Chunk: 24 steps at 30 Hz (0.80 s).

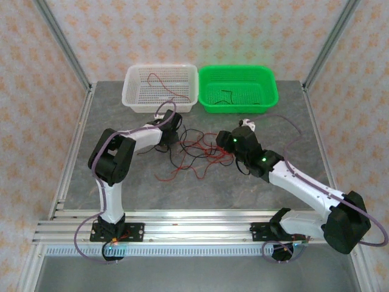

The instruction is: Untangle the cables

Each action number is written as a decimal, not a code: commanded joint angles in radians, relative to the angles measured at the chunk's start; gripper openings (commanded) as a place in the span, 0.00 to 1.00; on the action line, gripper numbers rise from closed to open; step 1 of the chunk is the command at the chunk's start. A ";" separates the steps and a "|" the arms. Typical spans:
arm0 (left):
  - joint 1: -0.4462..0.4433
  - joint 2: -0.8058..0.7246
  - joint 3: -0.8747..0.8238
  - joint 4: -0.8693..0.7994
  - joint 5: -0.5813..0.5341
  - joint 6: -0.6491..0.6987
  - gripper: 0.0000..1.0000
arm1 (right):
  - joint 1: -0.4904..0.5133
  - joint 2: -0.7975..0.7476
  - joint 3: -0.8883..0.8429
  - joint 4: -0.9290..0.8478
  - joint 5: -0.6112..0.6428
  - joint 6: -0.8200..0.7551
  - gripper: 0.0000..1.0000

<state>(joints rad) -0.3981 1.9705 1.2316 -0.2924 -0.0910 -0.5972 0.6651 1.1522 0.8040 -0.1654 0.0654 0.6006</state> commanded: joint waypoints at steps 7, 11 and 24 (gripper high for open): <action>0.010 0.039 0.024 -0.008 -0.020 0.037 0.02 | -0.001 -0.049 -0.018 -0.019 0.063 -0.002 0.64; 0.010 0.008 0.045 -0.031 -0.031 0.046 0.00 | -0.001 -0.060 -0.020 -0.019 0.067 -0.001 0.64; -0.054 -0.270 0.195 -0.216 -0.063 0.122 0.00 | -0.005 -0.011 -0.075 0.106 -0.058 0.039 0.65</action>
<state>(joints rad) -0.4232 1.7649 1.3682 -0.4274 -0.1150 -0.5144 0.6647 1.1202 0.7460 -0.1268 0.0505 0.6159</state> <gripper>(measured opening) 0.043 0.651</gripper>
